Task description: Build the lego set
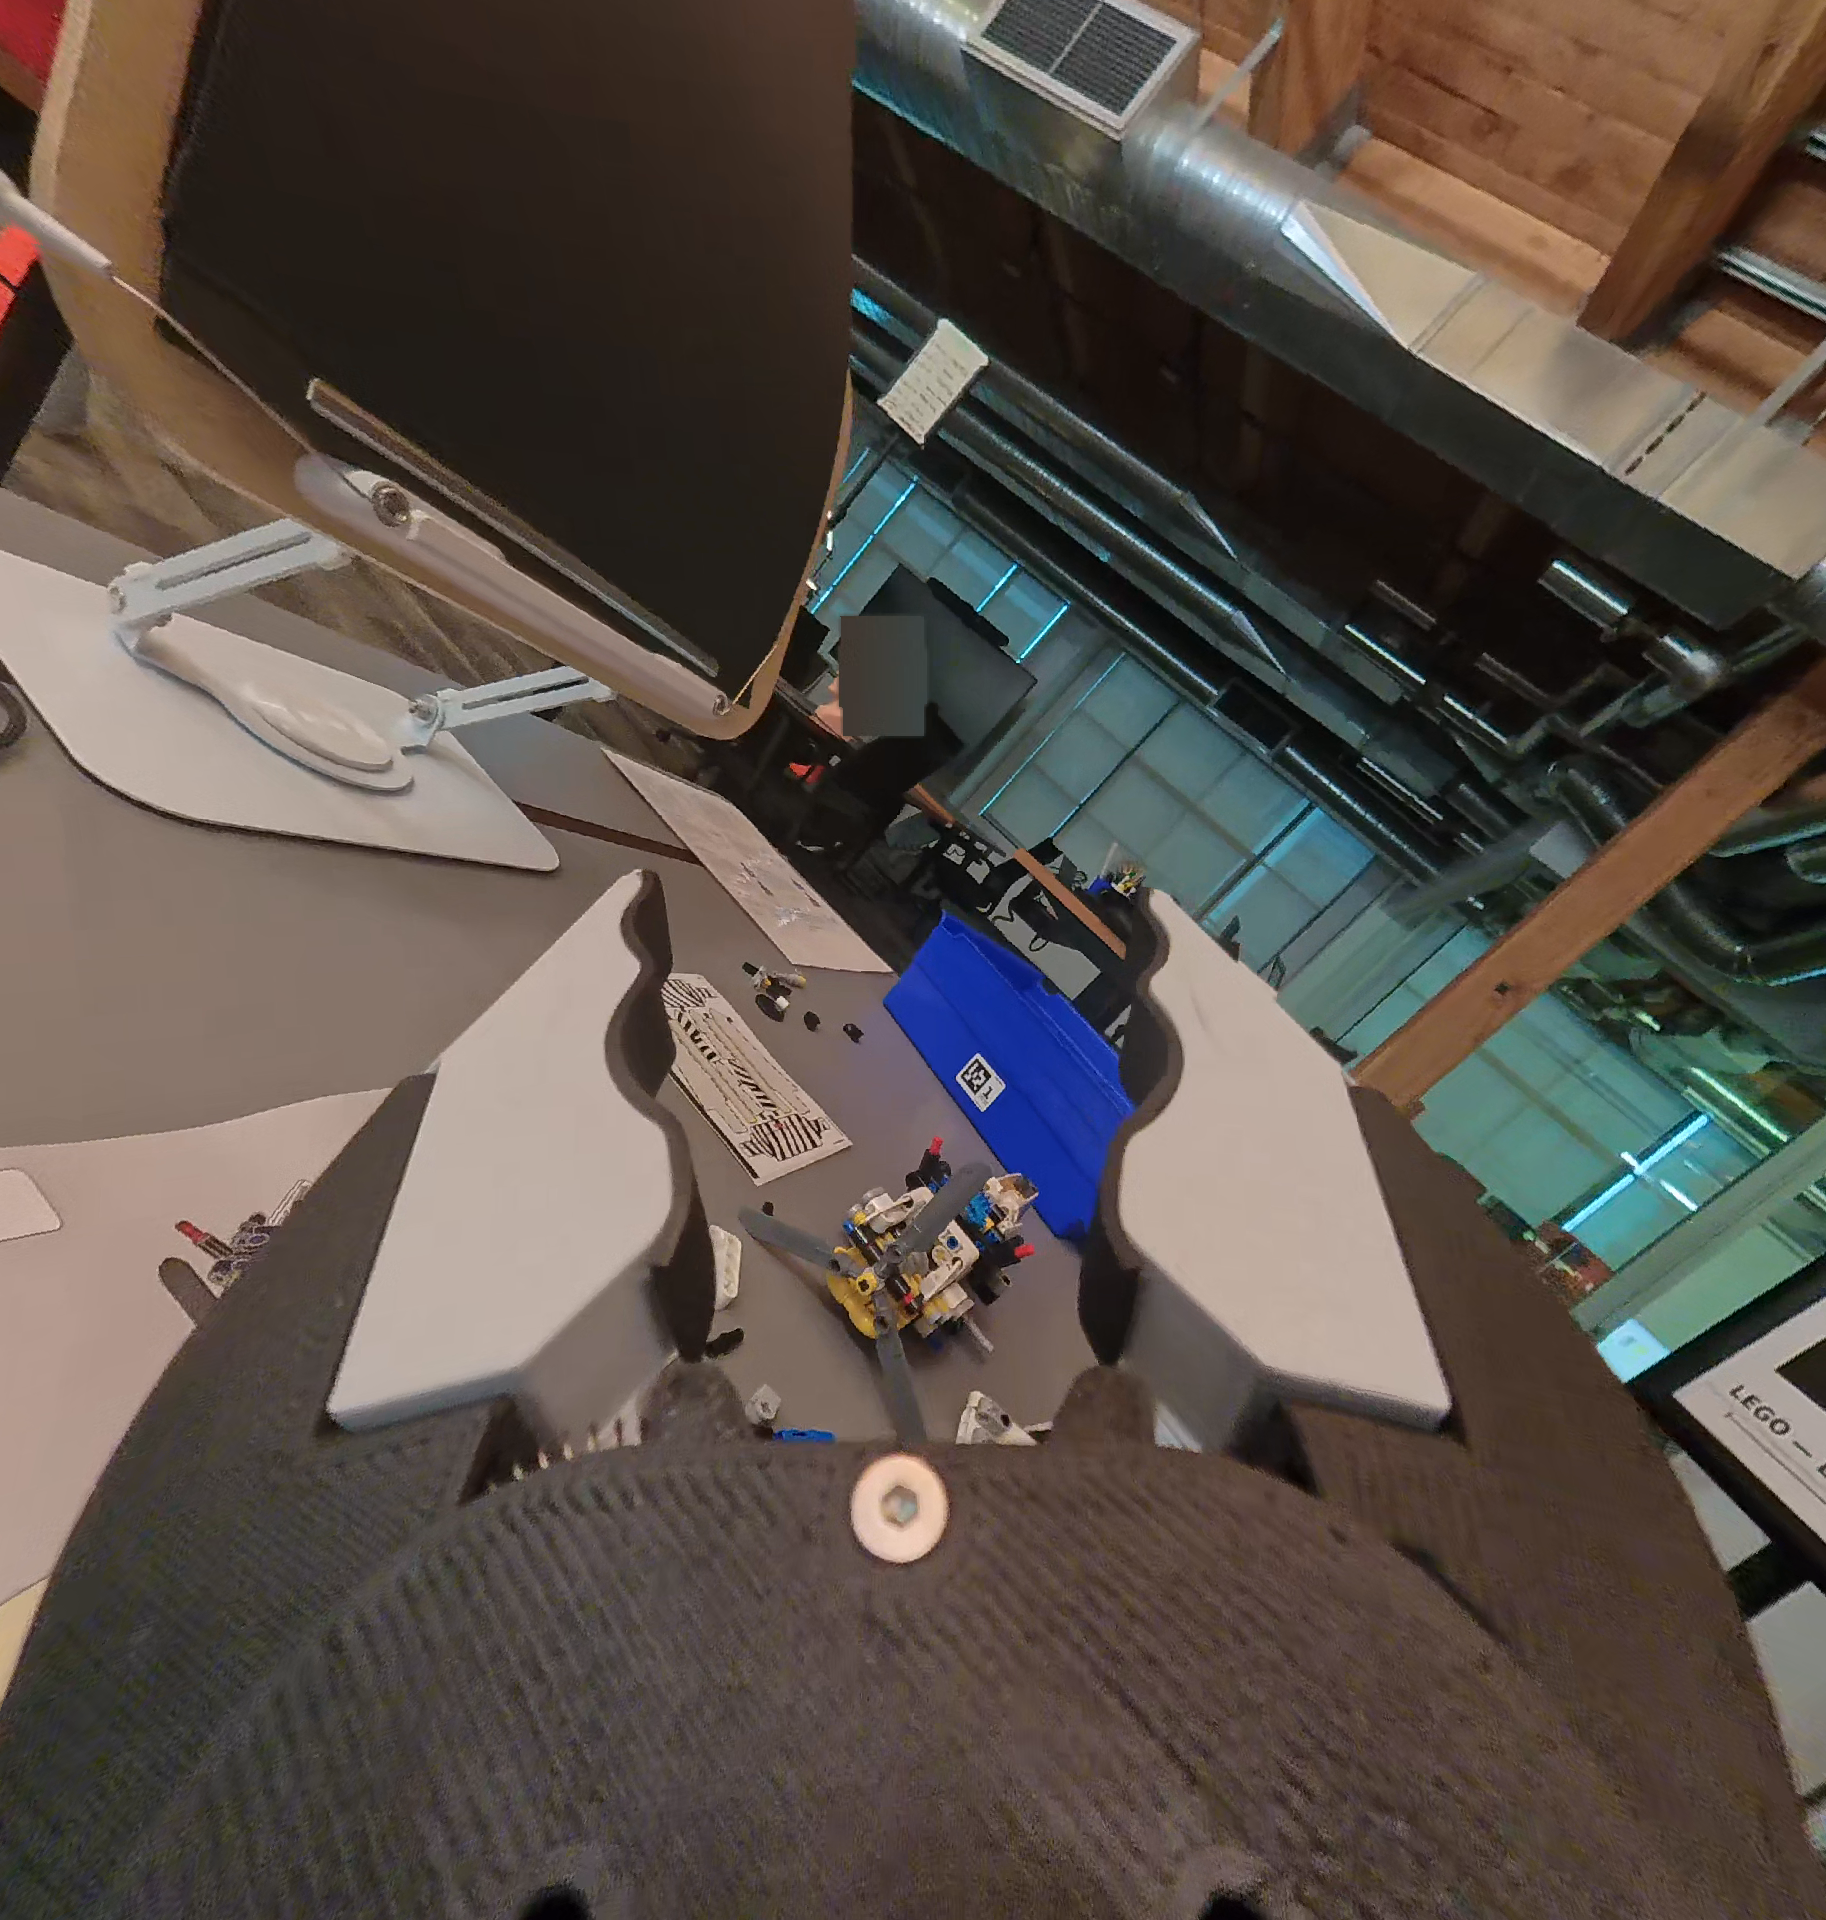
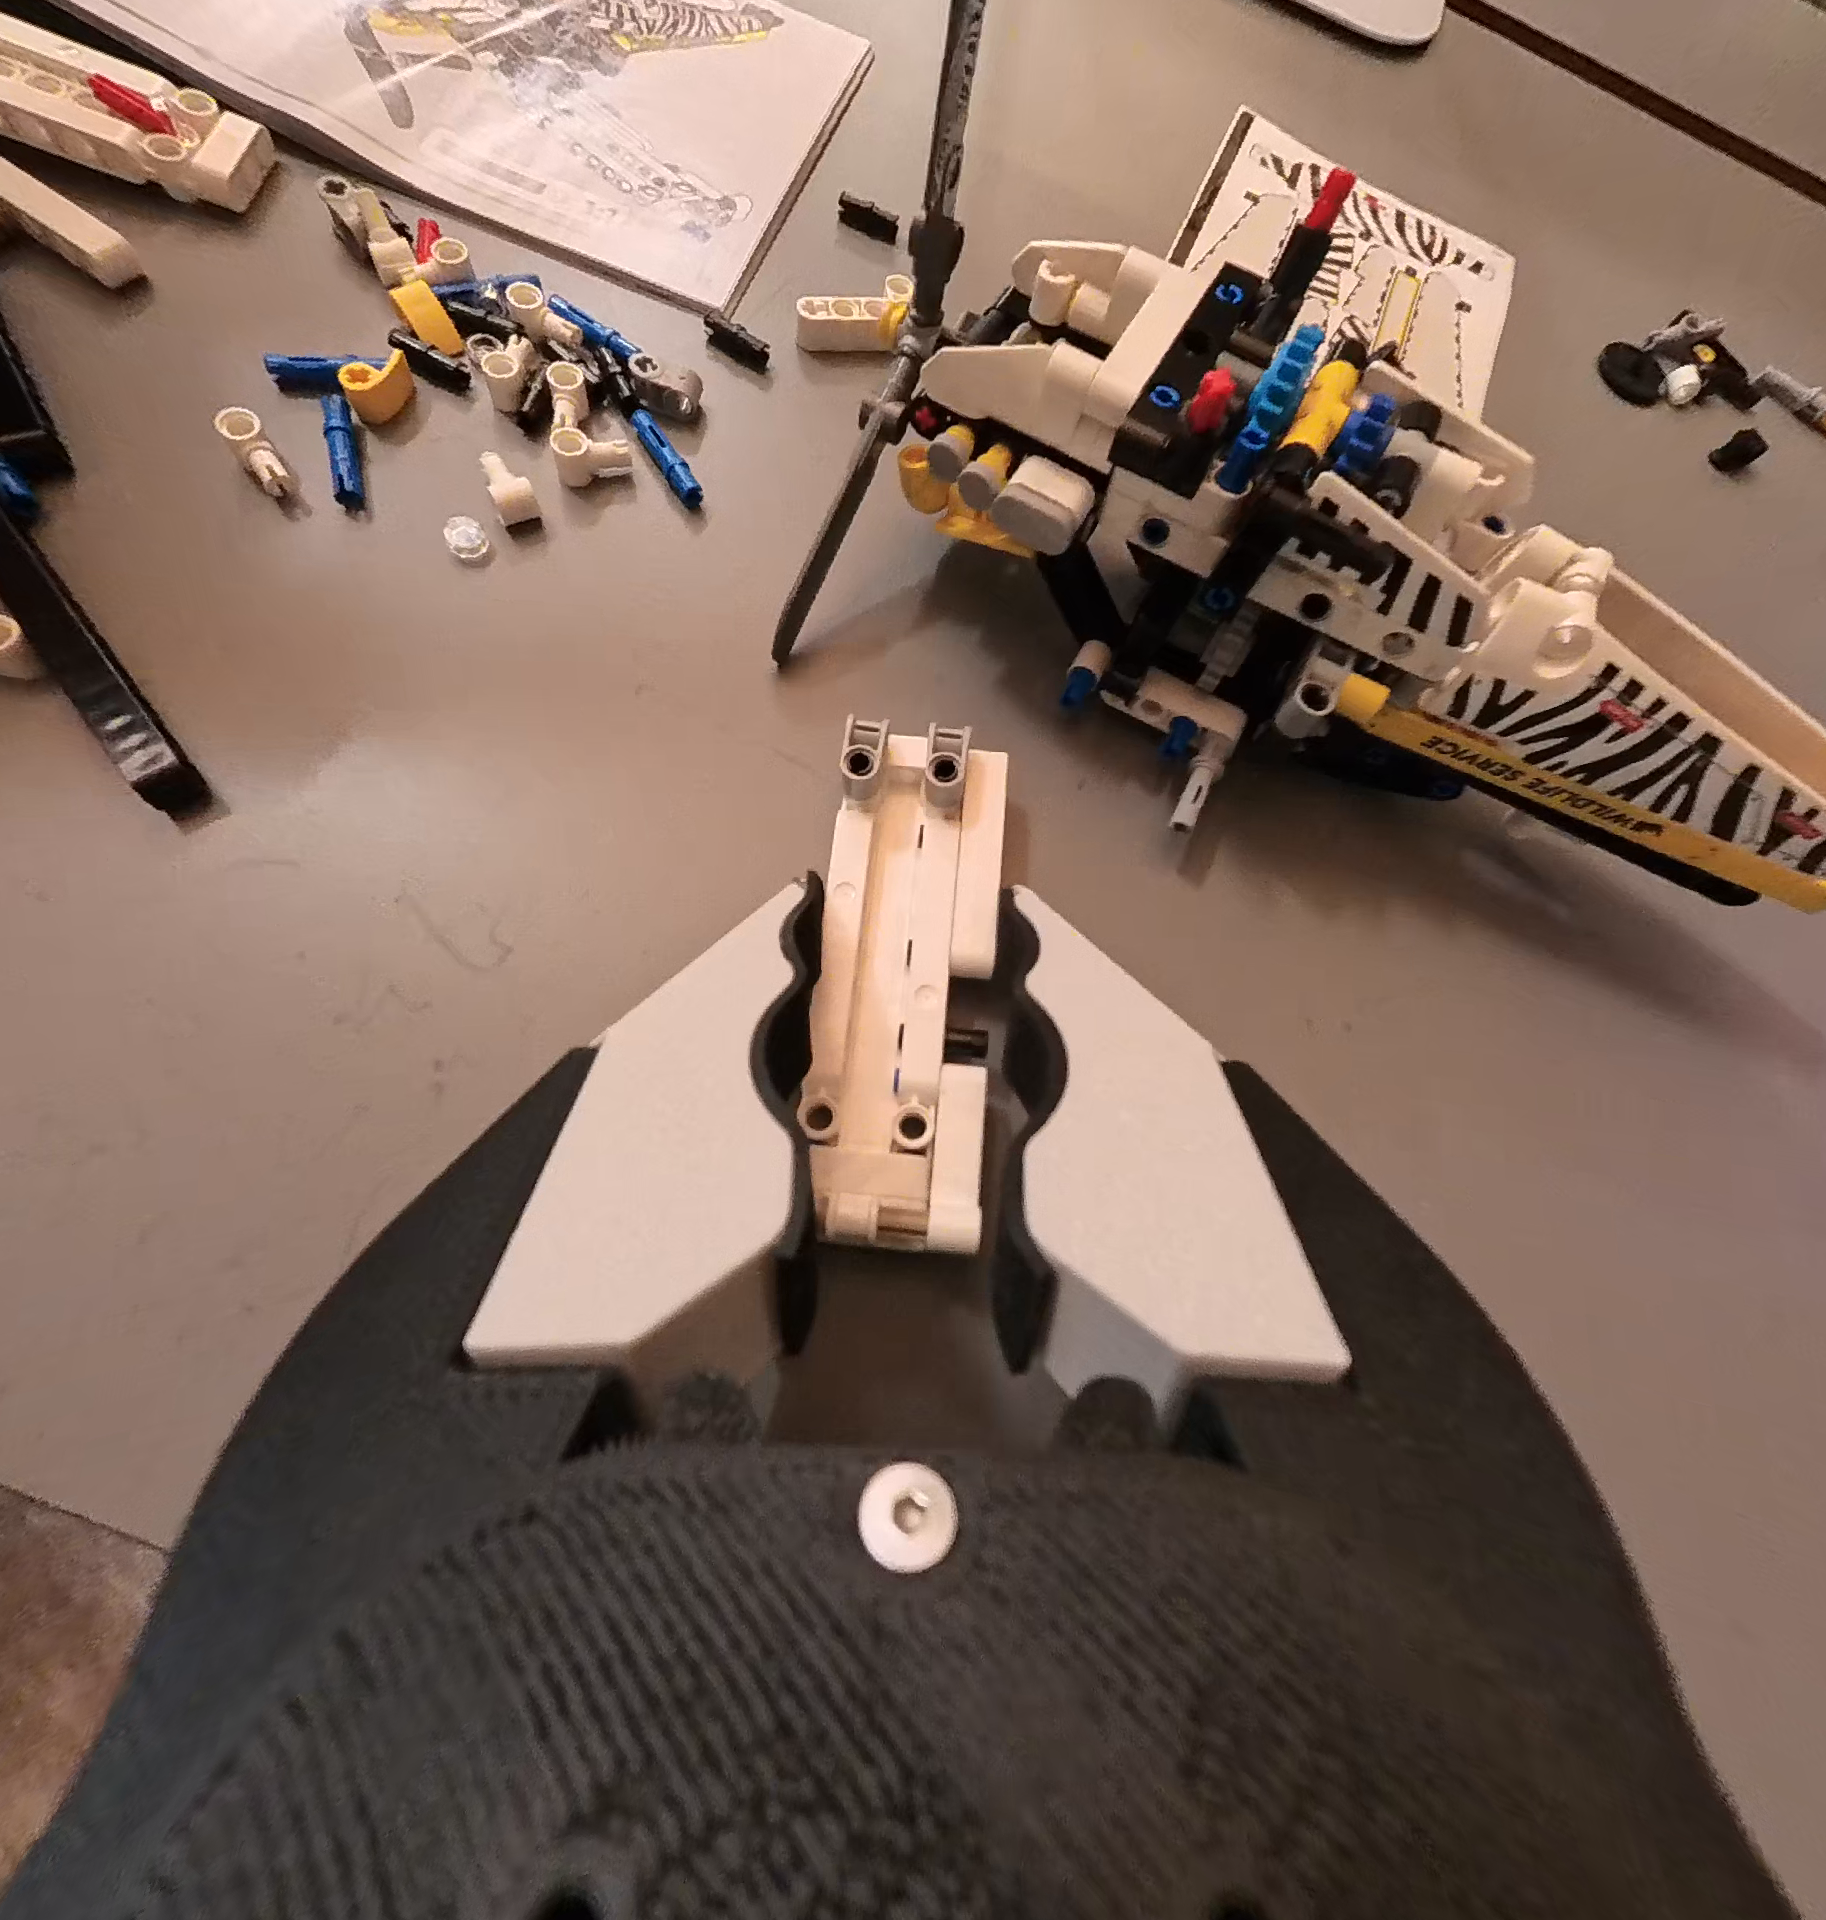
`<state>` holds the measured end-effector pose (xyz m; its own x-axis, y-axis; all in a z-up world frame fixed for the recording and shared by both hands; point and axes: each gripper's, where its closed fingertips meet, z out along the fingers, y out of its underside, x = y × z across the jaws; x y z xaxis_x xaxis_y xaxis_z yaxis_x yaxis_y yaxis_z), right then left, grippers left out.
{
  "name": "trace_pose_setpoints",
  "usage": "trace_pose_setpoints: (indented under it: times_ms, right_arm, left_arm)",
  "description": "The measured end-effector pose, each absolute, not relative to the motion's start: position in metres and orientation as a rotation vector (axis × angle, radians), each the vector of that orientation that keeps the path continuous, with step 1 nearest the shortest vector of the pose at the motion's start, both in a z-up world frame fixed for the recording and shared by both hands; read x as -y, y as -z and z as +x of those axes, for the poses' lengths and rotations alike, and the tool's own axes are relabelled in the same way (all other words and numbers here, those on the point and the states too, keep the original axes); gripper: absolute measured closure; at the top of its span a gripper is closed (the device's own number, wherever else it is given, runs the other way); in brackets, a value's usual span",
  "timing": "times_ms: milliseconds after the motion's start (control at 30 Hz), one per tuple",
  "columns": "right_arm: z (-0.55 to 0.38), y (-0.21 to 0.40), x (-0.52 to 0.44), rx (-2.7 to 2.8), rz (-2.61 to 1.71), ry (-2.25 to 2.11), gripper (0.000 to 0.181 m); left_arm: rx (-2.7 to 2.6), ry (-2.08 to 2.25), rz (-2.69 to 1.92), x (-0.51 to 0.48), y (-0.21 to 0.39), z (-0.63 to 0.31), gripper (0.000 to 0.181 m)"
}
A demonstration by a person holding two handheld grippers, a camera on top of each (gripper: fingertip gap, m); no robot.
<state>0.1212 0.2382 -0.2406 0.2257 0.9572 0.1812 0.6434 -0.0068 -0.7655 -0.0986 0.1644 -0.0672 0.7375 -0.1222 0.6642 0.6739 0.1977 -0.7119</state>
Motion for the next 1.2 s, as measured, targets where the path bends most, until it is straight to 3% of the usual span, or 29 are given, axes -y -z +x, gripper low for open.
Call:
trace_pose_setpoints:
  times_ms: [800,1200]
  right_arm:
    - [0.120,0.238,-0.230,1.542,-1.654,-0.504,0.149]
    - [0.119,0.238,-0.226,1.568,-1.625,-0.516,0.149]
  left_arm:
    - [0.460,0.533,-1.268,-0.159,0.050,-0.088,0.100]
    - [0.375,0.424,-1.213,-0.133,0.005,-0.080,0.101]
